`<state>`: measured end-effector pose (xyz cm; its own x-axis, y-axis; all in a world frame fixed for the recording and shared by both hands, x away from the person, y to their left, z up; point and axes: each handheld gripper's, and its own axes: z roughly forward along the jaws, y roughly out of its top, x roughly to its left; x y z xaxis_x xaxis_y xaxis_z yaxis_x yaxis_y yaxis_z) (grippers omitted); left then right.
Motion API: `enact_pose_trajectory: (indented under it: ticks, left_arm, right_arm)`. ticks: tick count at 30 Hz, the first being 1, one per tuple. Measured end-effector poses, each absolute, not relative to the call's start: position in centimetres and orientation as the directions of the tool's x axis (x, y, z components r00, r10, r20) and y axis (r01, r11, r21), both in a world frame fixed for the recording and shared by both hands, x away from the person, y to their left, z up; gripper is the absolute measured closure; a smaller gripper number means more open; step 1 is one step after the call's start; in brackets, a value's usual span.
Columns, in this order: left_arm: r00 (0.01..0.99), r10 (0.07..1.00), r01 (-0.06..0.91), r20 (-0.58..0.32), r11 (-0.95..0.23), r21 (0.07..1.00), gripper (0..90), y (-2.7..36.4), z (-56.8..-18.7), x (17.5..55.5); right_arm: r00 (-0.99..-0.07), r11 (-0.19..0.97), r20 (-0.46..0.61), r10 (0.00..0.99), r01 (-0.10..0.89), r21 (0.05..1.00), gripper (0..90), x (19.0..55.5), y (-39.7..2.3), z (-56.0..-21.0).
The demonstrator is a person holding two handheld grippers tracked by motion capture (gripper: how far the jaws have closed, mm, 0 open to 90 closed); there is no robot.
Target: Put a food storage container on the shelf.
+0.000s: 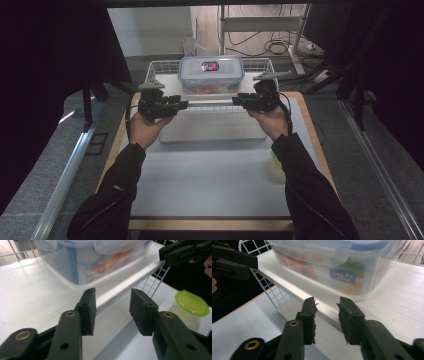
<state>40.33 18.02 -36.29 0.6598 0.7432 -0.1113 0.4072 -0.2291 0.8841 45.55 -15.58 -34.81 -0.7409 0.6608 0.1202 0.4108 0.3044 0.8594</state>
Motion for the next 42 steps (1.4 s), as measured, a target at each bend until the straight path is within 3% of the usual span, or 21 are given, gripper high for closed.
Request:
enact_pose_trajectory:
  ticks: [11, 22, 32, 37, 42]
  left_arm:
    - [0.671, 0.741, 0.383, -0.022, -0.322, 0.866, 34.3, 17.7, -37.8, 37.7]
    - [0.676, 0.737, 0.384, -0.001, -0.351, 0.854, 14.6, 17.8, -39.8, 34.9]
    - [0.684, 0.729, 0.389, -0.027, -0.333, 0.859, 5.8, 17.9, -42.0, 32.6]
    - [0.682, 0.731, 0.37, 0.024, -0.373, 0.851, 3.3, 17.8, -43.2, 31.5]
    - [0.688, 0.725, 0.35, 0.013, -0.348, 0.87, 2.3, 17.9, -44.5, 30.6]
  right_arm:
    - [-0.754, 0.331, 0.084, 0.652, 0.382, 0.863, 43.3, 42.8, -16.0, -35.8]
    - [-0.766, 0.358, 0.049, 0.641, 0.355, 0.863, 26.5, 40.1, -16.6, -37.5]
    - [-0.764, 0.357, 0.051, 0.643, 0.358, 0.863, 14.6, 38.0, -17.5, -39.8]
    - [-0.763, 0.36, 0.051, 0.645, 0.361, 0.86, 10.1, 37.1, -17.7, -41.1]
    - [-0.762, 0.346, 0.075, 0.643, 0.376, 0.859, 7.7, 36.3, -18.1, -42.3]
